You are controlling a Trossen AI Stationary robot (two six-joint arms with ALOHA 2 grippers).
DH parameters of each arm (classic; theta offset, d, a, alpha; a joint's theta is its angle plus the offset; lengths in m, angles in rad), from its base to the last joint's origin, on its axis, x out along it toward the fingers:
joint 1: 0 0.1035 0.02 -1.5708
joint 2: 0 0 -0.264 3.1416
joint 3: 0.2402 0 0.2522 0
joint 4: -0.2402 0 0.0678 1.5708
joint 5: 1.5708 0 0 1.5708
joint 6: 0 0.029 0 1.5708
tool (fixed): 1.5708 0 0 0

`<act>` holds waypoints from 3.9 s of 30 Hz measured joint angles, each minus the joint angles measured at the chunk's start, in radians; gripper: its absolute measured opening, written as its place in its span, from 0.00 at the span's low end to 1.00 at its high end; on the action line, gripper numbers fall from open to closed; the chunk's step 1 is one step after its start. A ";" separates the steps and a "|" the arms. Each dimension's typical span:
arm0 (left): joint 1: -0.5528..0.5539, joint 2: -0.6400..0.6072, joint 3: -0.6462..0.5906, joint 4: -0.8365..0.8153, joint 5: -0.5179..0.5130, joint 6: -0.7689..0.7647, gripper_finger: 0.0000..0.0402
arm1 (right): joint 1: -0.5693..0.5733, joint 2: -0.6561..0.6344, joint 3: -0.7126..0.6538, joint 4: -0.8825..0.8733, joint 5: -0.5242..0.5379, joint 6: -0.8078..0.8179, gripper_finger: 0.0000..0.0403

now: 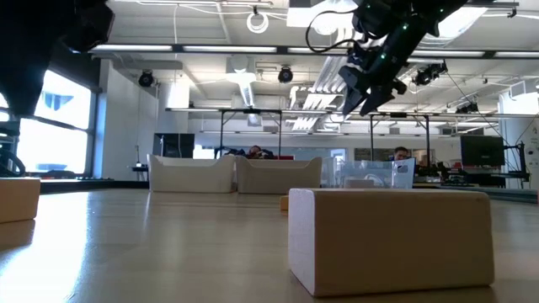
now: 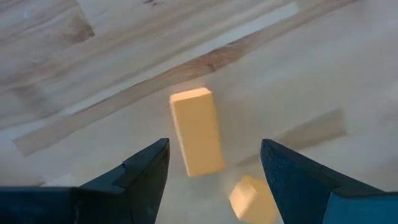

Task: Sort & place blocks by color
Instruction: Put the yellow block into the gray bin

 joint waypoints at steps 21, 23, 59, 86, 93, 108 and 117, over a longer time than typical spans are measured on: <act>0.011 0.193 0.000 0.071 0.098 0.019 0.59 | 0.076 0.000 0.000 0.001 0.001 0.008 0.69; 0.016 0.210 0.000 0.072 0.101 0.053 0.59 | 0.088 0.000 0.000 0.001 0.001 0.008 0.69; 0.256 0.140 -0.001 0.076 -0.062 0.696 0.27 | 0.578 0.001 0.001 -0.196 -0.186 0.275 0.69; 0.717 0.058 0.000 0.514 -0.158 1.352 0.27 | 0.901 0.001 0.001 -0.277 -0.184 0.662 0.69; 0.820 0.058 0.000 0.636 -0.138 1.422 0.27 | 0.933 0.001 0.001 -0.277 -0.184 0.723 0.69; 1.027 0.058 0.000 0.847 -0.128 1.523 0.28 | 1.001 0.001 0.001 -0.277 -0.135 0.921 0.69; 1.133 0.059 0.000 0.926 -0.097 1.531 0.28 | 1.066 0.001 0.001 -0.275 -0.135 1.060 0.69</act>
